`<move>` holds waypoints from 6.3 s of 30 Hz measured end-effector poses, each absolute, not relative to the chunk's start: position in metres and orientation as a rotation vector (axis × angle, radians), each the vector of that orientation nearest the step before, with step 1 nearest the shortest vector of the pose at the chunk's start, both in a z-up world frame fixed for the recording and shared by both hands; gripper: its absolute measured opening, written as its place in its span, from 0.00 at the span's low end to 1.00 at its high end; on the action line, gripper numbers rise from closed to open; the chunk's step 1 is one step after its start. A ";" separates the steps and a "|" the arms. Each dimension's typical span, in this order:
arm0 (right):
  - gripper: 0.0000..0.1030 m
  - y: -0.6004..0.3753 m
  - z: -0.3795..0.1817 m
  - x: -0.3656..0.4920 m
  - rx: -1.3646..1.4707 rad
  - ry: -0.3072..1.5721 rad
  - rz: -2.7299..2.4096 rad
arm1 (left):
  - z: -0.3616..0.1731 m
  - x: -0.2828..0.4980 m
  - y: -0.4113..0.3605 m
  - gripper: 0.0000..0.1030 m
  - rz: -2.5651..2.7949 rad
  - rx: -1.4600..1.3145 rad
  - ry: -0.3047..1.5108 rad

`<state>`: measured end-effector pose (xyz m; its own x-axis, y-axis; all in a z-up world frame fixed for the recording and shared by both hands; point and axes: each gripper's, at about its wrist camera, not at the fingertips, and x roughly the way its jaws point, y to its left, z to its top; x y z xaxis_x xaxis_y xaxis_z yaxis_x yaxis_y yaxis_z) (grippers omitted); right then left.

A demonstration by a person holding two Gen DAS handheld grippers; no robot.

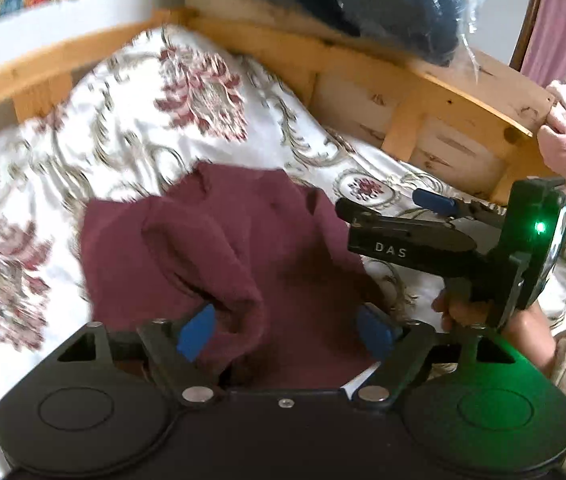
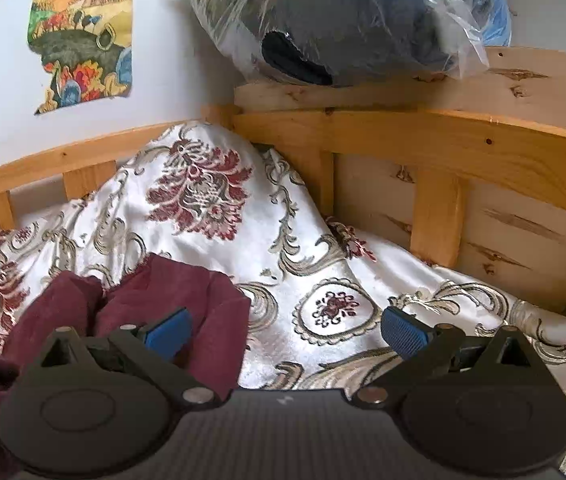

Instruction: Fold small clothes

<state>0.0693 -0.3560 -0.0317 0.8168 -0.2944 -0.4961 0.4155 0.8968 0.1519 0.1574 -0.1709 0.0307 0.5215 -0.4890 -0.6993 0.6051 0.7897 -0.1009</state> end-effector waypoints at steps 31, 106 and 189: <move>0.21 -0.278 -0.047 0.112 0.334 0.522 0.081 | -0.045 0.122 -0.145 0.89 -0.434 0.580 0.645; 0.13 -0.362 -0.048 0.084 0.431 0.567 -0.167 | -0.044 0.090 -0.183 0.55 -0.755 0.590 0.489; 1.00 -0.326 -0.054 0.072 -0.026 0.747 -0.062 | -0.077 0.172 -0.113 0.99 -0.358 -0.165 0.815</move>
<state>0.0720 -0.3264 -0.0538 0.7320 -0.0657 -0.6781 0.0473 0.9978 -0.0456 0.1718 -0.1130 -0.0771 0.6299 -0.3736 -0.6809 0.2481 0.9276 -0.2794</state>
